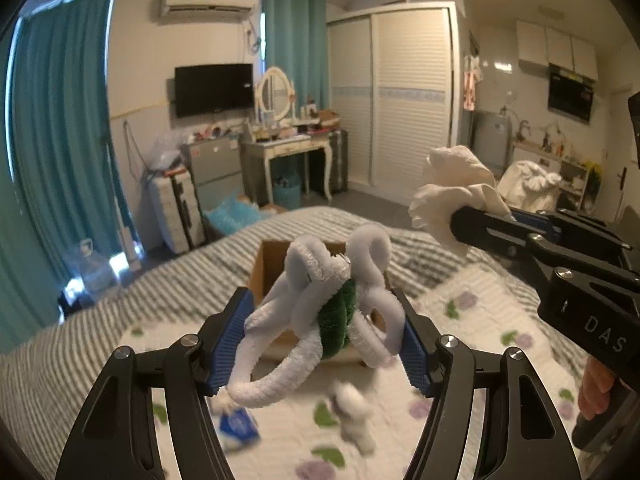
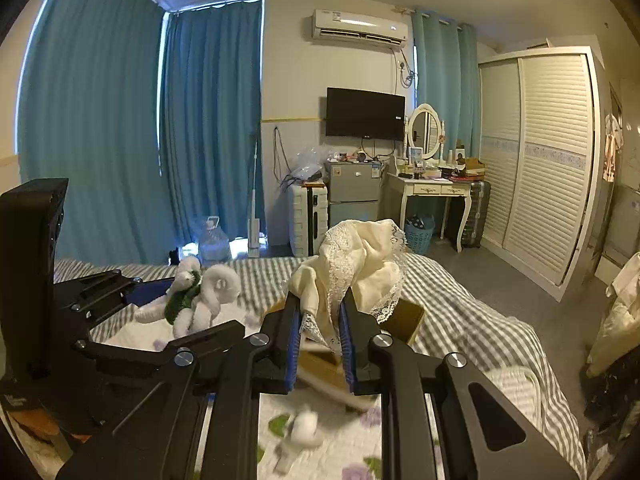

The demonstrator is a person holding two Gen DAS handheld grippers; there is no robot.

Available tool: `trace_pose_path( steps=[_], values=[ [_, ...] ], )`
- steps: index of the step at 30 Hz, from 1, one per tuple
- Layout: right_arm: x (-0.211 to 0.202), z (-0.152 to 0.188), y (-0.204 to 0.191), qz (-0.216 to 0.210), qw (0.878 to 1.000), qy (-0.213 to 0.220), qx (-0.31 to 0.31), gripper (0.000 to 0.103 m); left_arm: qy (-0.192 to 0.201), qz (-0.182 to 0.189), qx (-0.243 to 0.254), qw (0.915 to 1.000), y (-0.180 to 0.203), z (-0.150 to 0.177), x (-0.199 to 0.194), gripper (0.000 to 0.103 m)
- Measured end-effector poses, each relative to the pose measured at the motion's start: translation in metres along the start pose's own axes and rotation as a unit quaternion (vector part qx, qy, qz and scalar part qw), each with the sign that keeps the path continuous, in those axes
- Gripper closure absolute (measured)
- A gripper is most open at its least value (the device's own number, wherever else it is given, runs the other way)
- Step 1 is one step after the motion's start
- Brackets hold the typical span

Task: Organize soft objects
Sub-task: 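Carry both items over the box and release them inside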

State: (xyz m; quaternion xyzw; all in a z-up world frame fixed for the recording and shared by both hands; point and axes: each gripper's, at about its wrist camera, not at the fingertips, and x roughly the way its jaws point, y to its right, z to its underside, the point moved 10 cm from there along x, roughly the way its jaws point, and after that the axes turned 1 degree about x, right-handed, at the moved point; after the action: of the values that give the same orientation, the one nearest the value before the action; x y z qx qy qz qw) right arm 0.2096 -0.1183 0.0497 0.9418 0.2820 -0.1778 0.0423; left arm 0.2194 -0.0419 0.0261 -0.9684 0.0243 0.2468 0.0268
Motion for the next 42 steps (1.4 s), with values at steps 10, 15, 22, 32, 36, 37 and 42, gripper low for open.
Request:
trace_pose_path(
  steps=[10,15,22,32,36,37,42],
  values=[
    [0.140,0.013,0.056,0.013,0.998,-0.052,0.030,0.086,-0.037,-0.007,0.017,0.9991,-0.028,-0.010,0.143,0.036],
    [0.208,0.047,0.085,0.014,0.993,-0.101,0.056,0.086,-0.072,-0.008,0.028,0.9970,-0.036,0.015,0.195,0.036],
    [0.225,0.077,0.100,0.011,0.990,-0.120,0.071,0.070,-0.066,-0.023,0.037,0.9969,-0.032,0.018,0.202,0.027],
    [0.137,0.022,0.097,0.046,0.993,-0.071,0.079,0.049,-0.052,-0.046,0.034,0.9970,-0.038,-0.014,0.123,0.027],
    [0.075,-0.012,0.085,0.054,0.995,-0.045,0.070,0.044,-0.017,-0.050,0.035,0.9980,-0.032,-0.039,0.064,0.027],
    [0.062,-0.019,0.080,0.055,0.996,-0.040,0.066,0.044,-0.010,-0.049,0.033,0.9982,-0.034,-0.045,0.053,0.027],
    [-0.011,-0.044,0.052,0.067,0.997,-0.019,0.040,0.038,0.035,-0.051,0.027,0.9977,-0.035,-0.062,-0.023,0.026]
  ],
)
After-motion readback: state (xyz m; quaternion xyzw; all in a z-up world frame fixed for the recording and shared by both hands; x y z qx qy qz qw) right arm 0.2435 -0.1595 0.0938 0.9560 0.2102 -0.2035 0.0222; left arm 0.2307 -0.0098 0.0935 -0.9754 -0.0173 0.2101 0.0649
